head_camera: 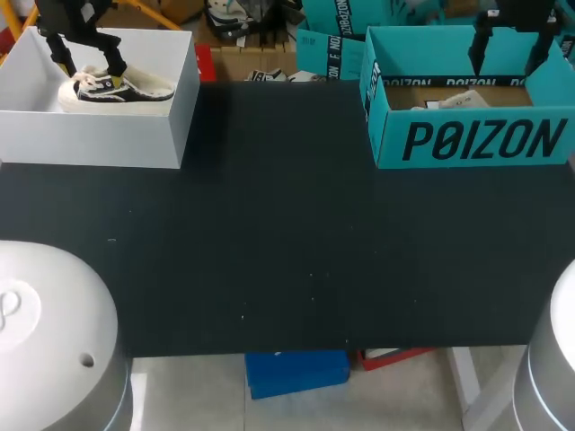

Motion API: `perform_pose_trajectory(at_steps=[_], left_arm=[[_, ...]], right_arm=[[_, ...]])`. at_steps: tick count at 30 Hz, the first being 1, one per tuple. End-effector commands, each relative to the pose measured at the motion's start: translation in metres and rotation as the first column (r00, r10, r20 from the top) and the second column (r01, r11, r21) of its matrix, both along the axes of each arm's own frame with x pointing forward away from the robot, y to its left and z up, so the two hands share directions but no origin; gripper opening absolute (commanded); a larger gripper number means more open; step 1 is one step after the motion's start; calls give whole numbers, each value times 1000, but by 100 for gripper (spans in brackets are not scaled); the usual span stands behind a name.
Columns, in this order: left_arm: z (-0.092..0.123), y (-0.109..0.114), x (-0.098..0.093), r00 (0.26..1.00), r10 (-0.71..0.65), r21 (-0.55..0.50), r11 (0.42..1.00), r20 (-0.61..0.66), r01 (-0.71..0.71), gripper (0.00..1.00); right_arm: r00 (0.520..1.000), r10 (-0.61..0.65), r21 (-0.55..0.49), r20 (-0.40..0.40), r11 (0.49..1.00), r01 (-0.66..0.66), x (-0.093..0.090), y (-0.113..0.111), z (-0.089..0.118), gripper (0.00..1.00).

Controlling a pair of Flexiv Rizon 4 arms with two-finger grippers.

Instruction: Take the shoe out of the shoebox, open the shoe tongue, remove and reinsert the insole, then place the shoe into the shoebox

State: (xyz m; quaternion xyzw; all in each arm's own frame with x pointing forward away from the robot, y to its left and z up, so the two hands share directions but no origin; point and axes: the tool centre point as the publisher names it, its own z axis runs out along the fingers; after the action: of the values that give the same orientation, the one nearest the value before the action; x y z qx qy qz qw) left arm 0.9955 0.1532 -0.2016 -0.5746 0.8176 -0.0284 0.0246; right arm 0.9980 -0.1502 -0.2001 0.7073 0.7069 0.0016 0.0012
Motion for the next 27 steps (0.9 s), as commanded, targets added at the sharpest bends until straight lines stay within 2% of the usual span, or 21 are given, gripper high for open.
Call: perform_pose_trajectory(at_steps=[1,7,10,18,22,24,25,27], left_arm=[[0,0,0,1000,0,1,1000,0,0,100],[0,0,0,1000,-3,1,1000,-3,3,100],[0,1,2,998,-53,-43,998,32,55,100],[3,2,10,973,-225,-61,972,47,228,100],[5,4,22,918,-396,-51,917,15,396,100],[7,7,30,864,-503,-31,864,3,503,100],[8,9,33,863,-505,-23,863,-9,505,100],[10,14,41,811,-584,15,811,-37,585,100]], right_arm=[[1000,0,0,-1,1000,0,1,0,0,100],[1000,0,0,-1,1000,0,1,0,0,100],[1000,0,0,-1,1000,0,1,0,0,100],[1000,0,0,-1,1000,0,1,0,0,100],[1000,0,0,-1,1000,0,1,0,0,100],[1000,0,0,-1,1000,0,1,0,0,100],[1000,0,0,-1,1000,0,1,0,0,100],[1000,0,0,-1,1000,0,1,0,0,100]])
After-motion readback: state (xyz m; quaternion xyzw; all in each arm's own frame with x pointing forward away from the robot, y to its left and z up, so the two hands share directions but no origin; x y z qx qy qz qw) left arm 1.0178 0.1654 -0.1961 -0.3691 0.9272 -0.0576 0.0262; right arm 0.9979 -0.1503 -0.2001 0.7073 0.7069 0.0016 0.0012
